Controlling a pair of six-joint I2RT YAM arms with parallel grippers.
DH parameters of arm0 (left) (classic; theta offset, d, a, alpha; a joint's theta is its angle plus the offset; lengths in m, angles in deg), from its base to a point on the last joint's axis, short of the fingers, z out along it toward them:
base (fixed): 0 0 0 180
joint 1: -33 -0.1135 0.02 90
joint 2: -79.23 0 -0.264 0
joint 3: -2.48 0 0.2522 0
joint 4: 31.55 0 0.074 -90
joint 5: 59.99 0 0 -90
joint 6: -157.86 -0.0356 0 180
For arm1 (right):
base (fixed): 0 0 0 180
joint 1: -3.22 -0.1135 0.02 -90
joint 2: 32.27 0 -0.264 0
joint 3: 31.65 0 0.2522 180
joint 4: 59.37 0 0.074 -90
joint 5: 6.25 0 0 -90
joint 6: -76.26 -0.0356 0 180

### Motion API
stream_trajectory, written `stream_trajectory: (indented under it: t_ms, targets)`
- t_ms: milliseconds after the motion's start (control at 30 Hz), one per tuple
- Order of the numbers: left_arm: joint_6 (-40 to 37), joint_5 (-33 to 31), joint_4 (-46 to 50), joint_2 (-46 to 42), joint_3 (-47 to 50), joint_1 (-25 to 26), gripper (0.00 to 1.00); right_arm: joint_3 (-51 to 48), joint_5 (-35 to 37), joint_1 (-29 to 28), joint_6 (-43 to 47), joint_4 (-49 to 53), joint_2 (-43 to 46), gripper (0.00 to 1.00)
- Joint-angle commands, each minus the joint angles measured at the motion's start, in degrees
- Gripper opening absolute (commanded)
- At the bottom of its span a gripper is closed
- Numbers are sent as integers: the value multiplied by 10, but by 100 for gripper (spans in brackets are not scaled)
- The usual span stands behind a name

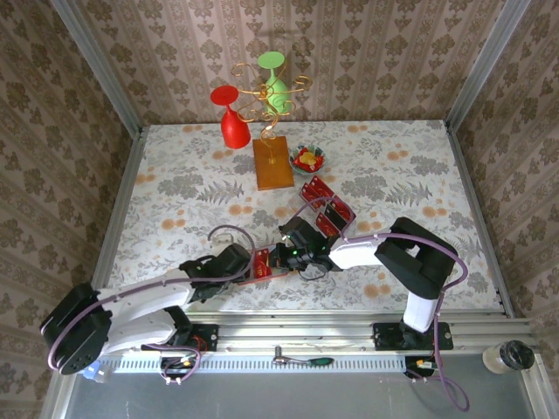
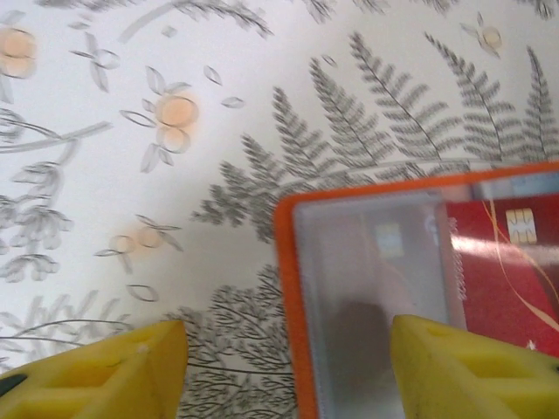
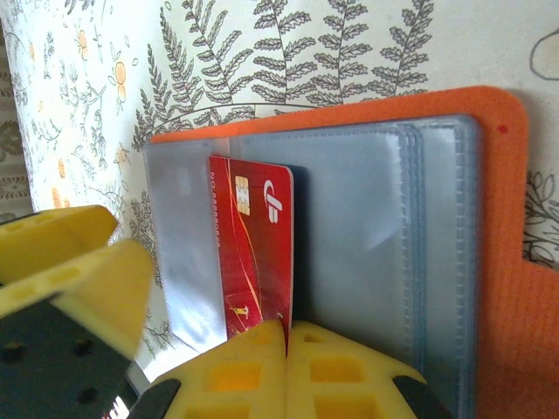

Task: Put the credit cards into the card holder
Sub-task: Insert the credit card into the card slot.

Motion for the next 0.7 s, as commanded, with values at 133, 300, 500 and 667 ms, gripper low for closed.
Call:
stream_trajectory:
  t_ms: [133, 300, 500, 667]
  targets:
    - [26, 1, 85, -61, 40, -57, 63, 1, 1, -5, 12, 61, -20, 0]
    - [23, 22, 80, -46, 44, -78, 64, 5, 1, -5, 14, 66, -21, 0]
    - [2, 44, 48, 7, 28, -87, 64, 7, 1, -6, 16, 72, -20, 0]
    - [-19, 60, 25, 53, 5, -89, 64, 14, 0, -6, 19, 80, -20, 0]
